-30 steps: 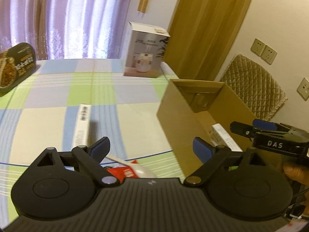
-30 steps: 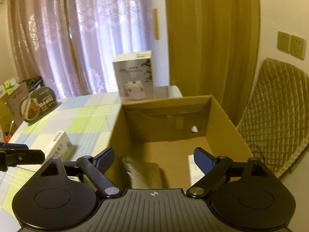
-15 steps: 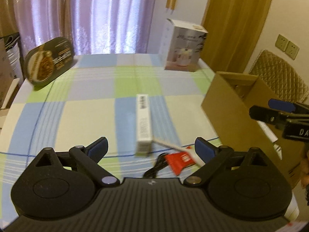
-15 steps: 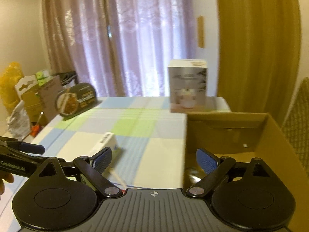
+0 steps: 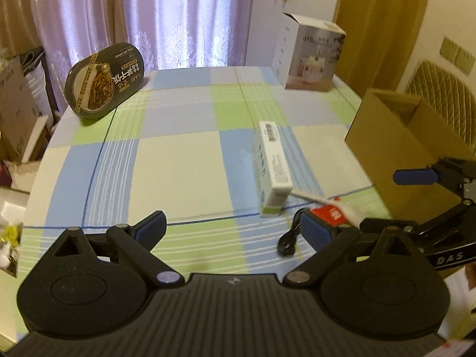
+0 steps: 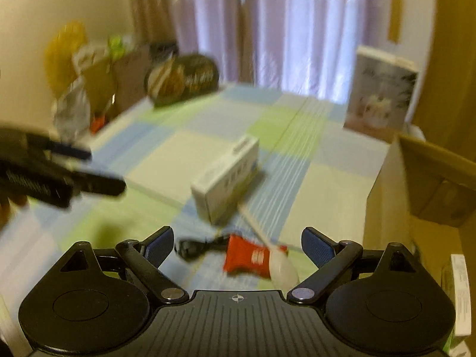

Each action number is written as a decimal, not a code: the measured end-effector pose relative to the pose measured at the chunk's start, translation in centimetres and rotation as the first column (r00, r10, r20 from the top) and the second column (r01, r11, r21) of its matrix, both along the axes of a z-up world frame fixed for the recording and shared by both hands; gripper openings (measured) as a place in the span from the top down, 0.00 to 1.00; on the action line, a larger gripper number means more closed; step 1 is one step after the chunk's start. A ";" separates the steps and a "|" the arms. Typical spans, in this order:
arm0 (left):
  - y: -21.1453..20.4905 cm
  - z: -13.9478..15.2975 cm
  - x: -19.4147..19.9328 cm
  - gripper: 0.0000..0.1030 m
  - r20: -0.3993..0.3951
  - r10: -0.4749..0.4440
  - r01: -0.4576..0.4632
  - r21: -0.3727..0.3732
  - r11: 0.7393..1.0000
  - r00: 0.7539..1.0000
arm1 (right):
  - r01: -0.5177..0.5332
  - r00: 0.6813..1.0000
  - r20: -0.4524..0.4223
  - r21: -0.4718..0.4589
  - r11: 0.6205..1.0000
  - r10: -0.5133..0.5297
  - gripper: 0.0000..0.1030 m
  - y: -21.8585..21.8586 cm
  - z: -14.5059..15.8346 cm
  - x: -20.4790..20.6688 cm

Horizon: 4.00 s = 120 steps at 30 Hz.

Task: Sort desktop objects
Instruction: 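Move both tools back from the cardboard box to the table, then grasp the white spoon and red candy packet with the right tool, then grasp the red candy packet with the left tool while the right tool keeps the spoon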

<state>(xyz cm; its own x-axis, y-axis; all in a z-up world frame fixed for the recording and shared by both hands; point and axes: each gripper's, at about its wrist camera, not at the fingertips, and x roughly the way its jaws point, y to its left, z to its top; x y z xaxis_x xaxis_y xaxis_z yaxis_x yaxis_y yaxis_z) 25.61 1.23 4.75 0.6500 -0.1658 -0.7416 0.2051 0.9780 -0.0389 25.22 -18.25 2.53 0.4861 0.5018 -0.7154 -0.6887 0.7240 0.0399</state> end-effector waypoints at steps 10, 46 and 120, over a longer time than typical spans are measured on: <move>0.2 -1.6 0.2 0.08 -0.020 -0.077 0.078 0.030 0.996 0.997 | -0.010 0.999 -0.040 -0.114 0.993 0.006 0.18 1.4 -4.3 1.1; 0.8 -2.8 -4.4 0.08 -0.062 -0.175 0.177 0.022 0.984 0.983 | -0.141 0.960 -0.248 -0.038 0.989 0.128 0.56 2.5 -6.6 -7.0; -4.2 -8.9 -8.6 0.59 -0.240 -0.435 0.471 0.119 0.874 0.868 | -0.073 0.979 -0.193 -0.019 0.997 0.068 0.56 -1.7 -7.2 -10.3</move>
<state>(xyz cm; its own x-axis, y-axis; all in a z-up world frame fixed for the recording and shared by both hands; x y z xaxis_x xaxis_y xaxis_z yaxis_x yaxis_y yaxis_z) 16.97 -2.95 -4.20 0.3687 -0.2674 -0.8903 0.6329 0.7737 0.0297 14.94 -19.94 -4.66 0.3023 0.5097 -0.8055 -0.7193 0.6765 0.1581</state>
